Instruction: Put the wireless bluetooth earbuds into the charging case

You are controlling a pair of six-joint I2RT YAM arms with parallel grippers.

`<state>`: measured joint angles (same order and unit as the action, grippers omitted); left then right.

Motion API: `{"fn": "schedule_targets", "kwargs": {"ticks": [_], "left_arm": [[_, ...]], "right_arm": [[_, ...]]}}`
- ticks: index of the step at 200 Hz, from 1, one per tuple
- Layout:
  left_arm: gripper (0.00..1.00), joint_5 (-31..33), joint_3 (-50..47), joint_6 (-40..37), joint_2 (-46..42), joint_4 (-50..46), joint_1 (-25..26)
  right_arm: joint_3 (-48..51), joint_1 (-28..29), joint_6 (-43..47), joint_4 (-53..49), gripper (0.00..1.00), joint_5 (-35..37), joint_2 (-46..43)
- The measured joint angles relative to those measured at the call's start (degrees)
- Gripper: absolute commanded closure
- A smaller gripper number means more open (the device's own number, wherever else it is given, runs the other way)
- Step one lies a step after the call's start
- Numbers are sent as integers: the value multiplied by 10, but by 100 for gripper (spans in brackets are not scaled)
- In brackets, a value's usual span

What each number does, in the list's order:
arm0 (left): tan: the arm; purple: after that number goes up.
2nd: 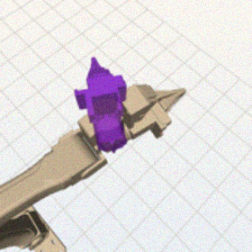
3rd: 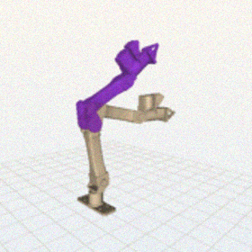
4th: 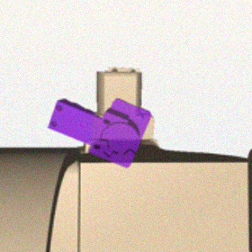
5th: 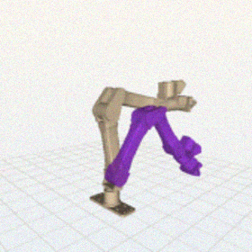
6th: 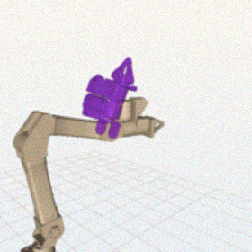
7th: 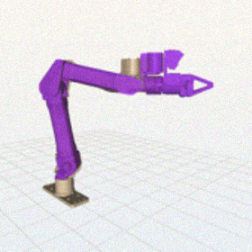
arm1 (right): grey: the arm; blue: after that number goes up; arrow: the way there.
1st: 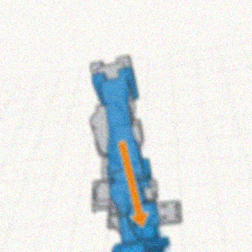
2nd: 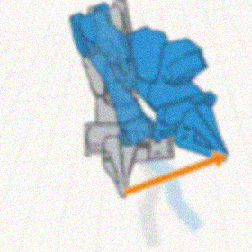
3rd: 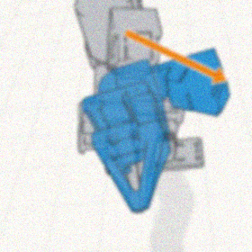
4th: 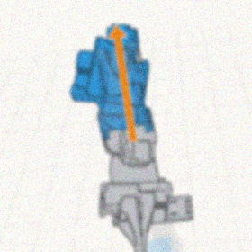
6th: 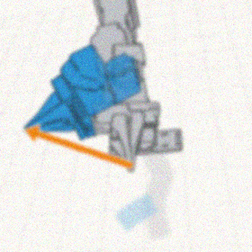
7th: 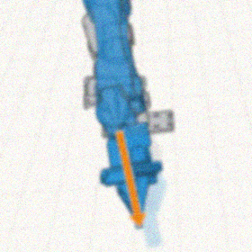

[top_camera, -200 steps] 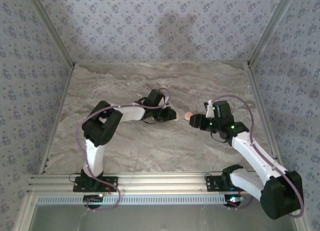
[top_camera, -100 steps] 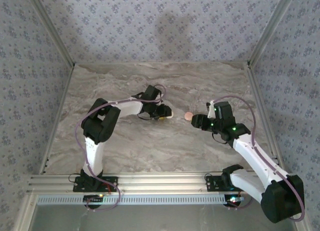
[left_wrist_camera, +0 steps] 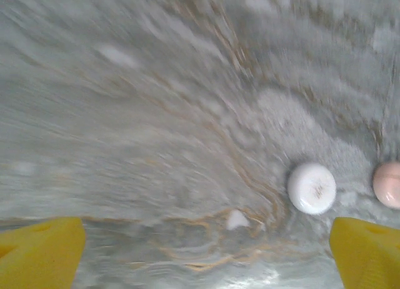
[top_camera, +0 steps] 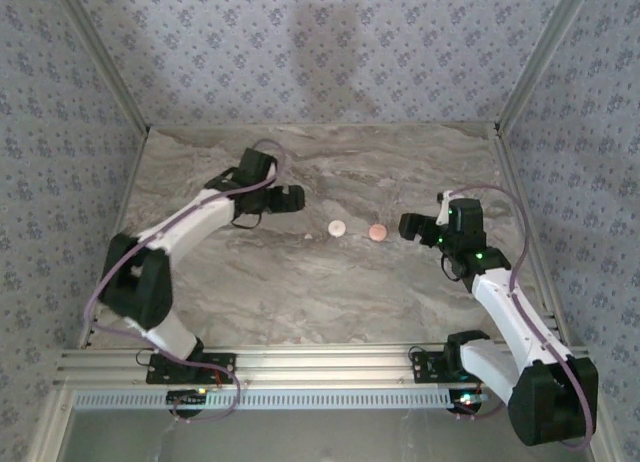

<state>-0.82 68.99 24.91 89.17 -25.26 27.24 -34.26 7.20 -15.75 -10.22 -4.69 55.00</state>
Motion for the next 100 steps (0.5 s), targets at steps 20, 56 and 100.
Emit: {"fn": "schedule_targets", "kwargs": {"ticks": [20, 56, 100], "left_arm": [[0, 91, -60, -30, -101, 25, -17], [0, 247, -247, -90, -246, 143, -53], [0, 335, -440, -170, -243, 319, -103]], "right_arm": [[29, -32, 39, 64, 0, 27, 2], [98, -94, 86, 194, 0, 56, 31], [147, -148, 105, 330, 0, 58, 124]]}}
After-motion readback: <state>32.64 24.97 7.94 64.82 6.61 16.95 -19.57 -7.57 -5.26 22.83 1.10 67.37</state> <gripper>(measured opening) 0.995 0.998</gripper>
